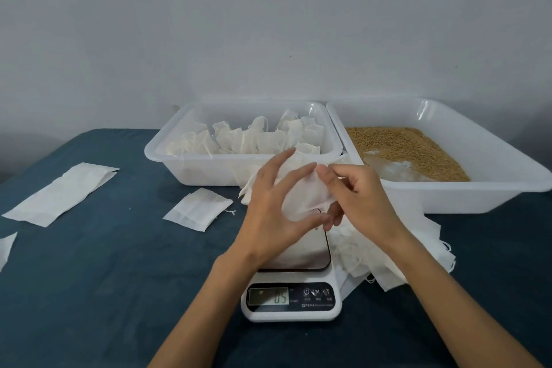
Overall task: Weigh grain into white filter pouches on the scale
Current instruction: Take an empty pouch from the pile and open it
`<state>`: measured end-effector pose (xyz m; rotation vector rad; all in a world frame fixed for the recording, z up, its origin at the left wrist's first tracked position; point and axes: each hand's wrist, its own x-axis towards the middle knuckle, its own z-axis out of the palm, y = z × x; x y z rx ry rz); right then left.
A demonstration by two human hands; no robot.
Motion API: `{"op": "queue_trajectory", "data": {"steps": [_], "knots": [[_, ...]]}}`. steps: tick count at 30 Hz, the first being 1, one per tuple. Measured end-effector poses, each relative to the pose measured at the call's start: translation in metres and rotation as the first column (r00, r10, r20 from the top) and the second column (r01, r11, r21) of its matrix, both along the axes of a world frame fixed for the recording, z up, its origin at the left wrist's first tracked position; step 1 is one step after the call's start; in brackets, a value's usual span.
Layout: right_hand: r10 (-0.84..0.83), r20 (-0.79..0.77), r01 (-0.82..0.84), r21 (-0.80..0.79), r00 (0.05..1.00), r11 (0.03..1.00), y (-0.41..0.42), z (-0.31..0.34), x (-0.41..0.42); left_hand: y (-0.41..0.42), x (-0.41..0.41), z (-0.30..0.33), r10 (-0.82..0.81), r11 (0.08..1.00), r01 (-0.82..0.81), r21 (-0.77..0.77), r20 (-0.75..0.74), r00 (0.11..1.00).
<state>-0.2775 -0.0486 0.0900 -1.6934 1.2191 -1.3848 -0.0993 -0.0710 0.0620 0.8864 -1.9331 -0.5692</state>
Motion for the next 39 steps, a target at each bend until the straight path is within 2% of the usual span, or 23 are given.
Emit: {"op": "queue_trajectory", "data": {"steps": [3, 7, 12, 15, 19, 25, 29, 33, 35, 39], "knots": [[0.067, -0.070, -0.062, 0.069, 0.995, 0.996, 0.006, 0.012, -0.001, 0.000, 0.001, 0.000, -0.019, 1.000, 0.019, -0.021, 0.031, 0.999], [0.184, -0.130, -0.154, 0.216, 0.974, 0.964, 0.013, 0.038, -0.006, 0.009, -0.001, 0.003, -0.060, 0.996, 0.056, 0.063, 0.076, 0.995], [0.310, -0.288, -0.199, 0.356, 0.906, 0.913, 0.020, 0.080, -0.004, 0.013, -0.004, 0.005, -0.067, 0.996, 0.055, 0.077, 0.163, 0.984], [0.340, -0.395, -0.181, 0.387, 0.854, 0.904, 0.020, 0.099, -0.003, 0.015, -0.003, 0.008, -0.097, 0.989, 0.086, 0.120, 0.087, 0.992], [0.376, -0.509, -0.084, 0.506, 0.774, 0.858, 0.018, 0.115, -0.009, 0.017, -0.003, 0.011, -0.095, 0.986, 0.094, 0.139, 0.003, 0.995], [0.519, -0.534, -0.046, 0.666, 0.668, 0.744, 0.010, 0.132, -0.002, 0.018, -0.007, 0.009, -0.069, 0.987, 0.068, 0.146, 0.001, 0.998], [0.533, -0.552, -0.052, 0.661, 0.642, 0.748, 0.003, 0.139, 0.006, 0.014, -0.006, 0.004, -0.077, 0.984, 0.081, 0.156, -0.032, 0.997], [0.464, -0.618, 0.083, 0.651, 0.634, 0.755, -0.004, 0.147, 0.004, 0.014, -0.006, 0.003, -0.116, 0.981, 0.122, 0.153, -0.045, 0.992], [0.506, -0.623, 0.021, 0.642, 0.597, 0.766, -0.004, 0.151, 0.004, 0.015, -0.007, 0.004, -0.117, 0.981, 0.130, 0.142, -0.097, 0.988], [0.519, -0.592, 0.011, 0.666, 0.616, 0.746, -0.002, 0.160, 0.003, 0.015, -0.006, 0.006, -0.119, 0.984, 0.138, 0.114, -0.154, 0.981]]}}
